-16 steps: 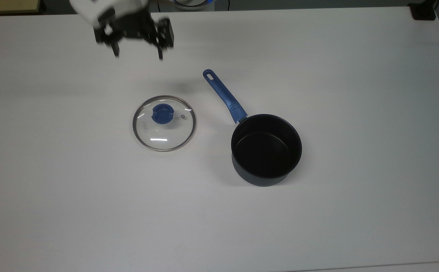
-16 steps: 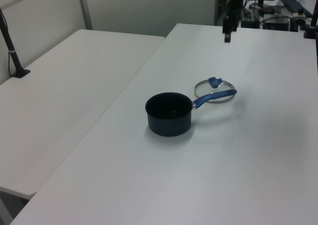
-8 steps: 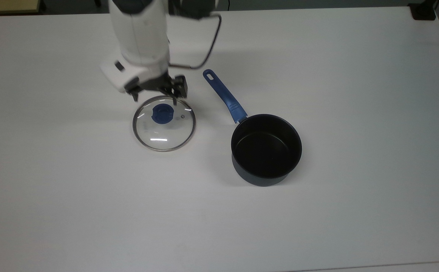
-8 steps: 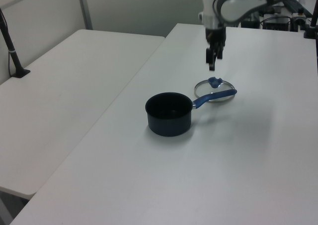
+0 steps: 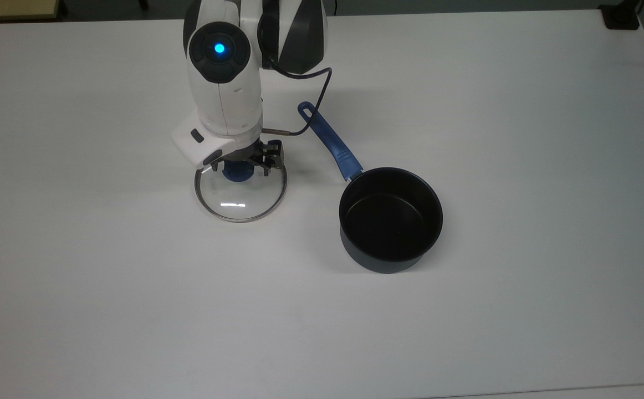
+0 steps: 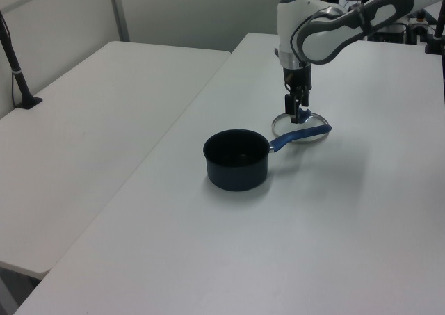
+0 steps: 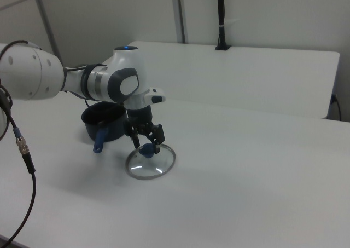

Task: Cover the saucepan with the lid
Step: 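Close the gripper on the blue knob and lift the lid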

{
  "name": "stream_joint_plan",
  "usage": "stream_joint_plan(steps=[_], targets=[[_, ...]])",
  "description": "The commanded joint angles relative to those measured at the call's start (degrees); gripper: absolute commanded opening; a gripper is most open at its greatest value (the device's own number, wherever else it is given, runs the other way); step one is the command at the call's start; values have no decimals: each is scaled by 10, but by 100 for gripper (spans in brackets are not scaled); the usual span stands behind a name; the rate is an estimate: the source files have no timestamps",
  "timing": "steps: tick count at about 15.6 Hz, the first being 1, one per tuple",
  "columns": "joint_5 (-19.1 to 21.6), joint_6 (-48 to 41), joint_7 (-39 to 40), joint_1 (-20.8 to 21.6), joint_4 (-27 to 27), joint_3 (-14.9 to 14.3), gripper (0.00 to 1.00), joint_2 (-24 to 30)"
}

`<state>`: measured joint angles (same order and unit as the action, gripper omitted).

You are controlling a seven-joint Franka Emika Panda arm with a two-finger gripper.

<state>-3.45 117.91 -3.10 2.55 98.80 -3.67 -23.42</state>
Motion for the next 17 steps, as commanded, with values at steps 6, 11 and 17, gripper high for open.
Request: stream_joint_plan(steps=[6, 11, 17], targets=[[10, 15, -1, 4, 14, -3, 46, 9], [13, -49, -27, -1, -46, -5, 45, 22], [42, -93, -136, 36, -149, -3, 46, 21]])
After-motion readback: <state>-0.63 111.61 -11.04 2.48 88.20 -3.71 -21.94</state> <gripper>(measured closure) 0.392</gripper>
